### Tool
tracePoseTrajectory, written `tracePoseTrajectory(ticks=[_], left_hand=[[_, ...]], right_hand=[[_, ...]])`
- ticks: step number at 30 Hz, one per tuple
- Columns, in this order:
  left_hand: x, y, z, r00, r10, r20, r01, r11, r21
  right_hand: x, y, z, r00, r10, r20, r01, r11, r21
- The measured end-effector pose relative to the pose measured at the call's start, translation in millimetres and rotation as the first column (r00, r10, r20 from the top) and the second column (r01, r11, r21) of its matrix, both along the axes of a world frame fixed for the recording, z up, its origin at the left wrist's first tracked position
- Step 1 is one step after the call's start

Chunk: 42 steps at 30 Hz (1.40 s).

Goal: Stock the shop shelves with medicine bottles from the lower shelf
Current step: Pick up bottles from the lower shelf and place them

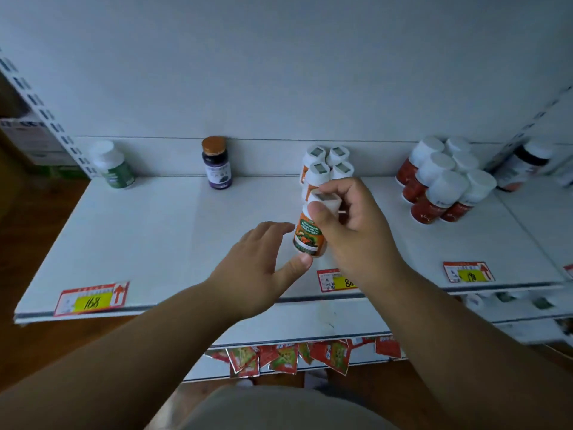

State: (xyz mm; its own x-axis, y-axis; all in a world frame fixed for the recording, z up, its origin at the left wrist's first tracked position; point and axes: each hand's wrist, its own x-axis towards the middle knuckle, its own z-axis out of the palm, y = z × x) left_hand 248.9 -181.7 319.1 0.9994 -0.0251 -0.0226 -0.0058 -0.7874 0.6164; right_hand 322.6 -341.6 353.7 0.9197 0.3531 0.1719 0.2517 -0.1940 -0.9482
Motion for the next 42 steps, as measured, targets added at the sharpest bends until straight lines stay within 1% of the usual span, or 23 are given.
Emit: tracePoseTrajectory(ticks=[3,5,7,10,13,17,19,21,24,27,29,31,35,39,42], left_hand=[[31.6,-6.5,-9.1,0.999,-0.022,-0.043,0.027,0.994,0.11],[51.2,-11.7,-15.3,0.997,0.011,-0.08,-0.001,0.993,0.122],[65.1,-15.6,-23.4,0.995,0.038,-0.095,-0.025,0.99,0.136],[75.9,-20.0,-37.8,0.997,0.028,-0.078,-0.007,0.967,0.253],[81.8,-26.3,-48.2,0.998,0.03,-0.059,-0.007,0.935,0.354],[87.7,-35.1,-56.2,0.993,0.078,-0.09,-0.035,0.912,0.408],[88.8,-35.6,-58.0,0.992,0.083,-0.092,-0.034,0.898,0.438],[88.6,-34.9,-57.5,0.991,0.079,-0.105,-0.026,0.901,0.432],[81.7,-33.9,-48.0,0.991,0.085,-0.1,-0.041,0.924,0.381],[64.1,-29.6,-38.2,0.998,0.06,-0.011,-0.053,0.945,0.323],[48.2,-28.4,-32.1,0.999,-0.025,0.036,0.014,0.954,0.3],[34.8,-27.8,-26.1,0.99,-0.136,0.049,0.116,0.95,0.29],[13.1,-38.4,-23.6,0.935,-0.324,0.144,0.276,0.92,0.279],[-9.7,-68.9,-26.9,0.907,-0.383,0.175,0.352,0.917,0.187],[-28.9,-93.1,-38.6,0.88,-0.444,0.169,0.424,0.894,0.143]], right_hand=[[24.2,-6.4,-9.3,0.998,-0.047,0.034,0.054,0.968,-0.243],[43.0,-9.7,-14.0,0.998,-0.03,0.047,0.046,0.924,-0.38],[62.8,-13.7,-19.3,0.998,0.002,0.065,0.029,0.883,-0.468],[84.2,-15.0,-29.3,0.983,0.088,0.159,0.005,0.862,-0.507],[95.7,-11.9,-38.8,0.946,0.183,0.268,-0.013,0.847,-0.532],[111.4,-14.3,-43.7,0.903,0.231,0.363,0.011,0.831,-0.556],[114.1,-14.8,-44.3,0.894,0.252,0.369,0.004,0.821,-0.571],[111.1,-14.3,-44.8,0.897,0.247,0.367,0.004,0.825,-0.565],[96.5,-17.2,-44.2,0.91,0.191,0.368,0.046,0.836,-0.547],[72.8,-22.7,-38.8,0.905,0.099,0.414,0.145,0.842,-0.519],[52.4,-27.8,-34.0,0.906,0.035,0.422,0.219,0.814,-0.538],[29.1,-34.8,-29.6,0.91,-0.052,0.411,0.291,0.786,-0.546],[-27.4,-56.7,-22.4,0.909,-0.201,0.366,0.379,0.767,-0.518],[-75.8,-92.0,-17.0,0.905,-0.316,0.286,0.423,0.741,-0.521],[-102.2,-123.2,-28.2,0.902,-0.365,0.231,0.432,0.745,-0.508]])
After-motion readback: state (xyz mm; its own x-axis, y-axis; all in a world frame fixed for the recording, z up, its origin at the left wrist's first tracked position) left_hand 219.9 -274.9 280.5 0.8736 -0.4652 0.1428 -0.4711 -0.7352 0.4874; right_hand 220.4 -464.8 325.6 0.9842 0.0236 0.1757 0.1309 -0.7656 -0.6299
